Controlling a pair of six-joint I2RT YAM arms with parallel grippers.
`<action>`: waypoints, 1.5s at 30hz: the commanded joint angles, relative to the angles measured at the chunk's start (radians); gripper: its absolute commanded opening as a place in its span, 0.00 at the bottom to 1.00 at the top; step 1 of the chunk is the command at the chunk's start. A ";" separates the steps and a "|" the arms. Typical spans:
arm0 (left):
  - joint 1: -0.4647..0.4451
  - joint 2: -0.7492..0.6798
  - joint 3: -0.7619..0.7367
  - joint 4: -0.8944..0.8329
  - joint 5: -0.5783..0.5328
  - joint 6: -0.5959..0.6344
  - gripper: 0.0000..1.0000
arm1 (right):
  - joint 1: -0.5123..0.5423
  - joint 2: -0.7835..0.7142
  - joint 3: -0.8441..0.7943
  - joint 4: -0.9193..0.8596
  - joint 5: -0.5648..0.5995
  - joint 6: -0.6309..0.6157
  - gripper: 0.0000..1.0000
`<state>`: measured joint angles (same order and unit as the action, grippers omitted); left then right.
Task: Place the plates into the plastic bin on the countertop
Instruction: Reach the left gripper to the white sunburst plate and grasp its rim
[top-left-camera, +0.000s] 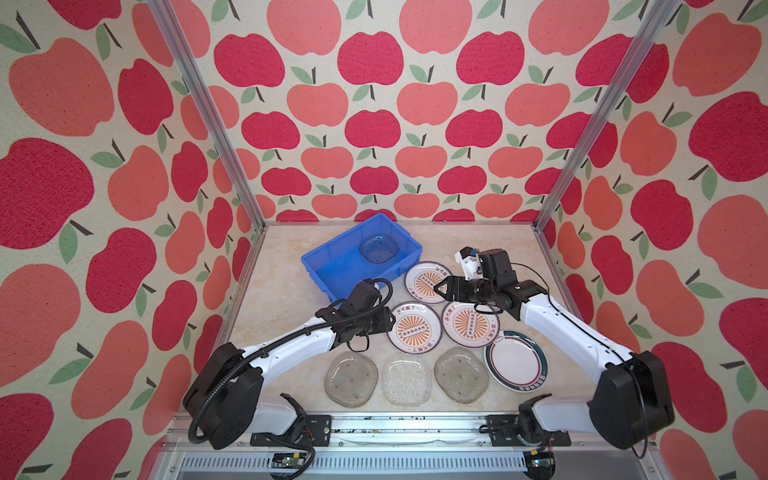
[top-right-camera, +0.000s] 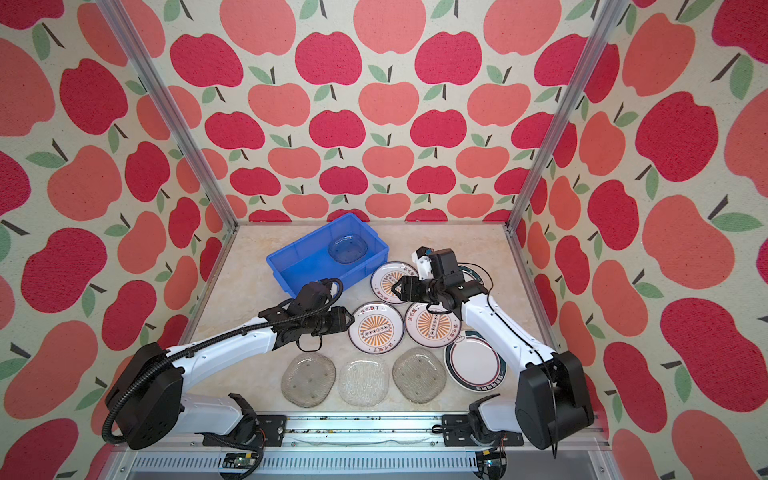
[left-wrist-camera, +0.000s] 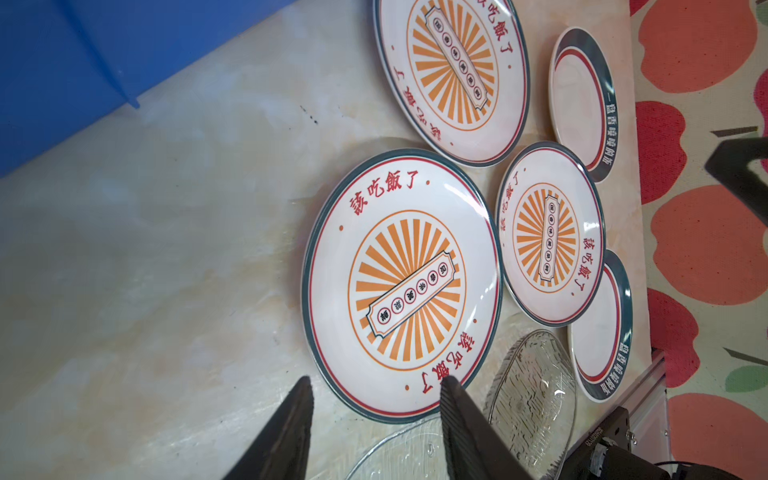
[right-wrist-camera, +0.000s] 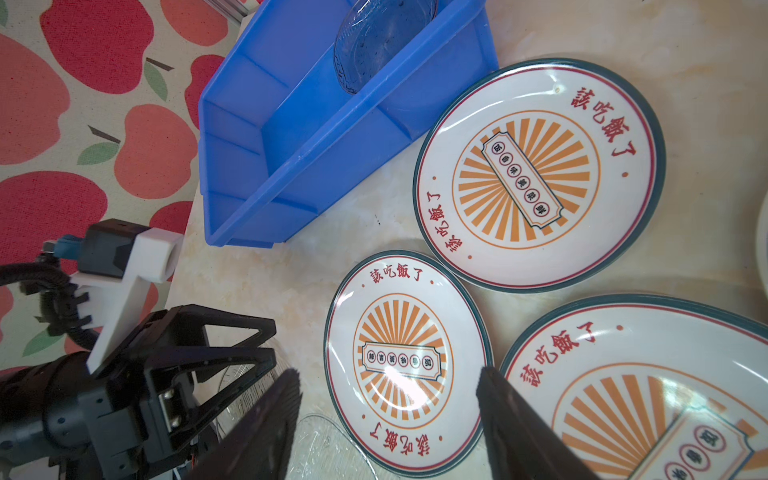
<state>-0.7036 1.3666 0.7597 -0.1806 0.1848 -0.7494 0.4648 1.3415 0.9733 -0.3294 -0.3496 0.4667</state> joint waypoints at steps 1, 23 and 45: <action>-0.001 0.013 -0.044 0.066 0.019 -0.056 0.50 | 0.007 -0.026 -0.016 0.024 0.006 0.017 0.71; 0.034 0.069 -0.295 0.507 0.088 -0.228 0.50 | 0.009 0.004 -0.039 0.094 -0.031 0.043 0.71; 0.108 0.302 -0.277 0.691 0.222 -0.289 0.31 | 0.007 0.003 -0.053 0.104 -0.019 0.024 0.71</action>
<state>-0.5991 1.6405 0.4782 0.5659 0.4114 -1.0367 0.4648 1.3495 0.9318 -0.2356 -0.3683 0.4961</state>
